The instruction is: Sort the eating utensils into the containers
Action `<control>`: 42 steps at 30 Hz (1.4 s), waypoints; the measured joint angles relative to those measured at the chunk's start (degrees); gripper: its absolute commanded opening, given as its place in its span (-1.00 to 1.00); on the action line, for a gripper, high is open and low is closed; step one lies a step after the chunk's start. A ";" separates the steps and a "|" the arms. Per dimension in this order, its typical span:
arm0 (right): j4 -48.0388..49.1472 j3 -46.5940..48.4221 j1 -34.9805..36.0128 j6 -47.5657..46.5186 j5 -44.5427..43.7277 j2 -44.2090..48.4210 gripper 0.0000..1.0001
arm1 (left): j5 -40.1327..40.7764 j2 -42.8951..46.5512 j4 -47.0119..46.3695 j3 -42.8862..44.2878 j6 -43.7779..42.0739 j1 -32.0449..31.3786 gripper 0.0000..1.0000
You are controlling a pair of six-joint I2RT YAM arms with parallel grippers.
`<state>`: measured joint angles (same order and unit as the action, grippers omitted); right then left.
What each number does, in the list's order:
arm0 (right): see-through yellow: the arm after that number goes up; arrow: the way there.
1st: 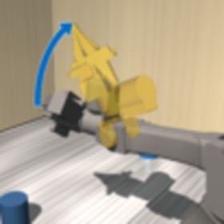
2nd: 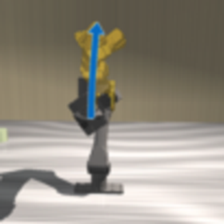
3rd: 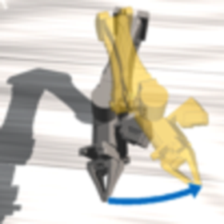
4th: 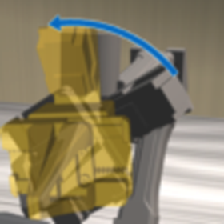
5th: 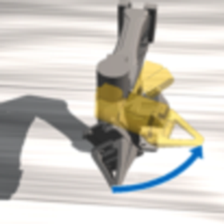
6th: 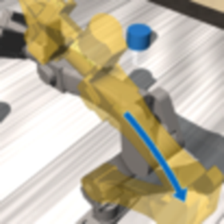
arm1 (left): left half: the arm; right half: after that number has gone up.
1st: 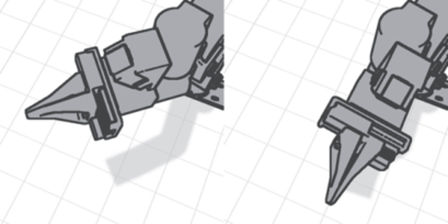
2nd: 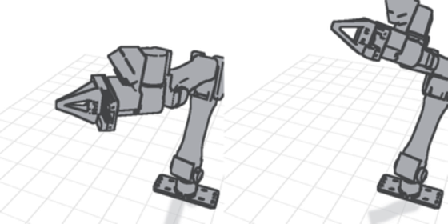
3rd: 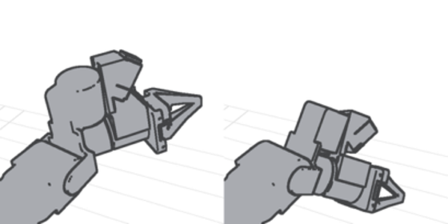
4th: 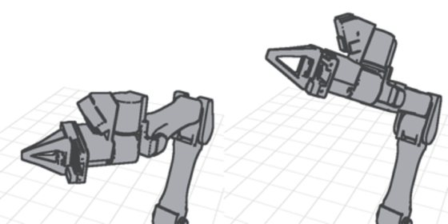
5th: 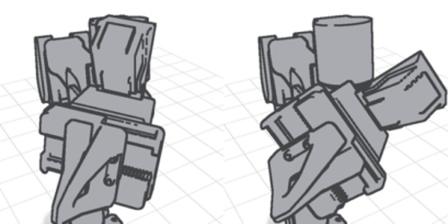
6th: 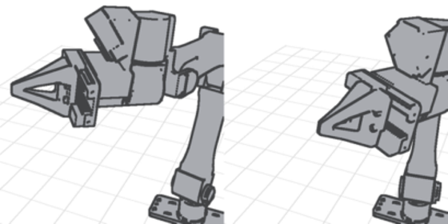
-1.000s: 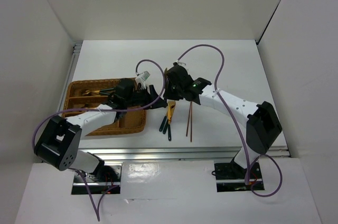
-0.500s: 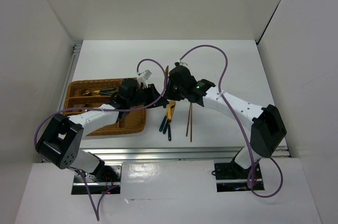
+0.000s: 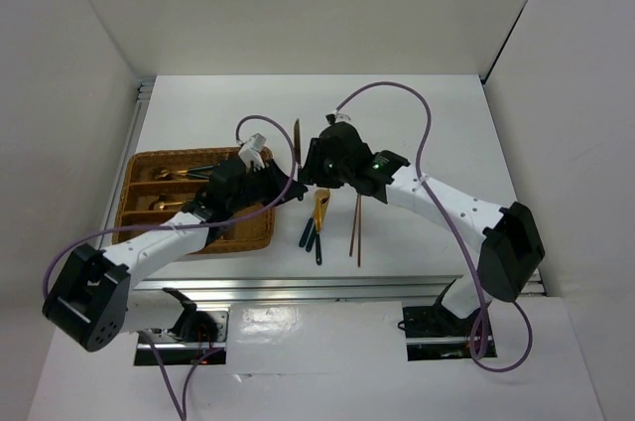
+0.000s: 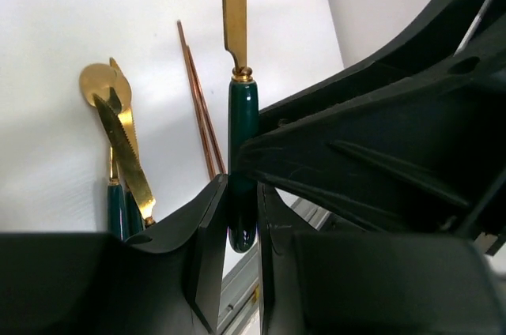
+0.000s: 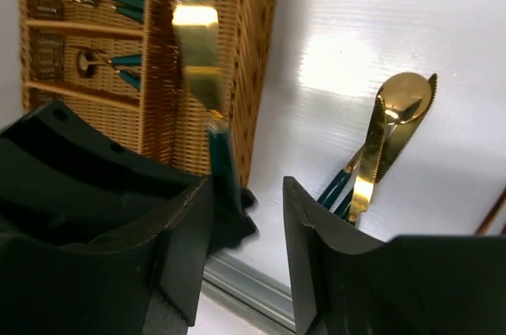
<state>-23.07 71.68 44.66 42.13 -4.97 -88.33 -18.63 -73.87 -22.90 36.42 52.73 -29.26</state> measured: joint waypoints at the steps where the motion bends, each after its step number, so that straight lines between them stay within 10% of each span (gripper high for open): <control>1: 0.15 0.00 0.09 -0.24 0.00 0.79 0.03 | 1.29 1.57 0.70 -0.28 0.48 -0.04 -0.72; 19: -0.90 -4.74 -1.77 -7.30 -6.14 7.93 0.18 | 43.89 34.93 45.83 -8.26 33.86 7.78 -0.72; 28: -0.55 -6.69 -2.19 -8.68 -4.20 6.08 0.18 | 53.70 27.74 69.66 -1.40 54.27 7.91 -0.59; 42: 0.02 -9.16 -2.19 -9.07 0.55 1.66 0.07 | 55.98 23.76 72.43 -0.42 57.35 7.93 -0.01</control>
<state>-23.05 62.52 42.48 33.06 -4.43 -86.67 37.34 -50.11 49.54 36.01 110.08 -21.32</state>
